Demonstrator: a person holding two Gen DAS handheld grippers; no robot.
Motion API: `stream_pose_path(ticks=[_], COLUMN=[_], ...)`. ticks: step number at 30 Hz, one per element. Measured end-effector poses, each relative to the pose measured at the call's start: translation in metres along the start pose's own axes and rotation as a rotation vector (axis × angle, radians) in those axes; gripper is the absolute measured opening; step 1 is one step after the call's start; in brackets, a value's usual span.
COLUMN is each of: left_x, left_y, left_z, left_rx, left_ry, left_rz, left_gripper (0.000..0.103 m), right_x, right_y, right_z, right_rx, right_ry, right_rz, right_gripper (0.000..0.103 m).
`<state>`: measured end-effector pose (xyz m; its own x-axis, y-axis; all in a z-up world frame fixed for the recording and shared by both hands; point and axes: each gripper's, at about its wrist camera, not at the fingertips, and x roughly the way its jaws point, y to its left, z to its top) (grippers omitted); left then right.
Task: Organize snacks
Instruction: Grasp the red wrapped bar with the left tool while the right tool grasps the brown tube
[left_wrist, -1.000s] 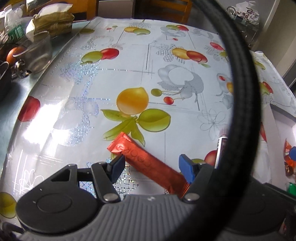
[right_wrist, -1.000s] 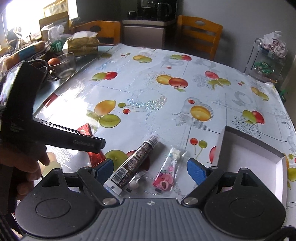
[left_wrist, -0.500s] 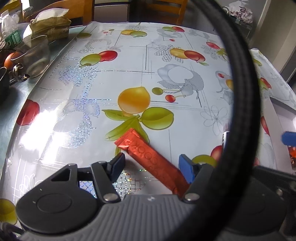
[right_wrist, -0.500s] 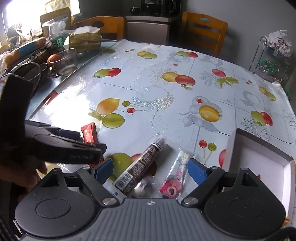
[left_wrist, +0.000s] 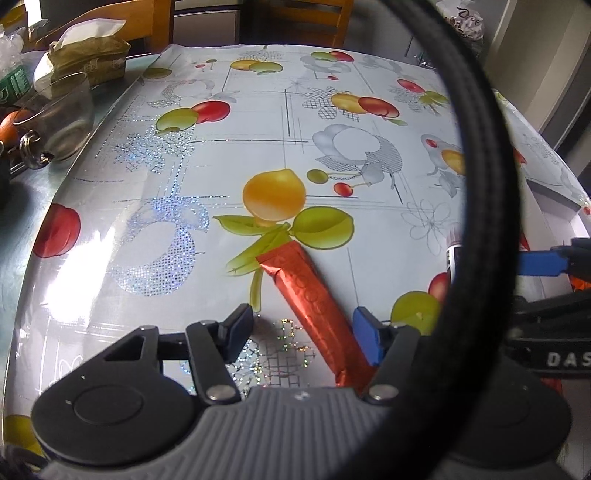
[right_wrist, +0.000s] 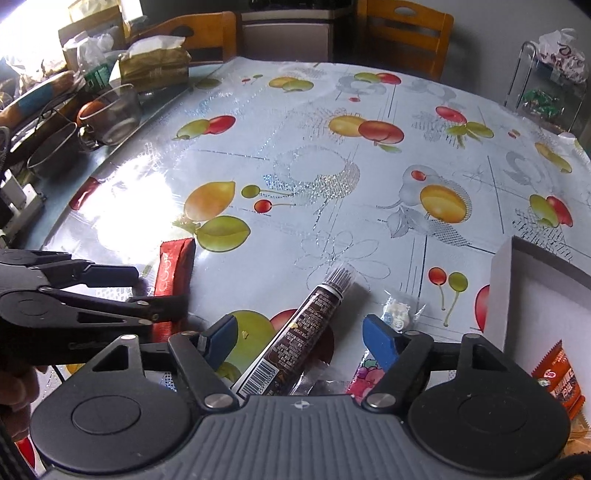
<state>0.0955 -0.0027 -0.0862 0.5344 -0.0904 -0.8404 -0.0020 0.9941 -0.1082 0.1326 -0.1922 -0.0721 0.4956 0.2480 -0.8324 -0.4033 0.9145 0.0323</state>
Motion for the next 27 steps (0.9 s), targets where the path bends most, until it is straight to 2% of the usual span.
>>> stream_pose_path(ticks=[5,7,10,13,18,23,27], left_x=[-0.002,-0.002,-0.002,-0.002,-0.003,-0.002,0.000], left_y=[0.004,0.005,0.007,0.008,0.010,0.009,0.007], left_z=[-0.001,-0.001,0.000,0.000,0.000,0.001,0.004], left_rx=[0.015,0.017,0.023,0.028,0.023,0.043,0.046], left_ry=[-0.003,-0.003,-0.001,-0.002,-0.003,0.000,-0.001], left_rz=[-0.012,-0.017,-0.027,-0.030,-0.047,-0.058,-0.057], left_gripper=[0.048,0.040,0.036,0.033,0.033,0.026,0.026], right_x=[0.006,0.009,0.013,0.016,0.020,0.024,0.025], right_y=[0.006,0.008,0.010,0.010,0.012,0.014,0.013], right_z=[-0.002,-0.002,-0.003,-0.004,-0.002,-0.003,-0.003], right_rx=[-0.010,-0.014,-0.016,-0.013,-0.011,-0.018,-0.012], right_ry=[0.016,0.025,0.032,0.035,0.039,0.044,0.038], right_rz=[0.000,-0.002,-0.012,-0.020,-0.032,-0.045,-0.053], right_gripper=[0.071,0.068,0.066,0.062,0.062,0.059,0.058])
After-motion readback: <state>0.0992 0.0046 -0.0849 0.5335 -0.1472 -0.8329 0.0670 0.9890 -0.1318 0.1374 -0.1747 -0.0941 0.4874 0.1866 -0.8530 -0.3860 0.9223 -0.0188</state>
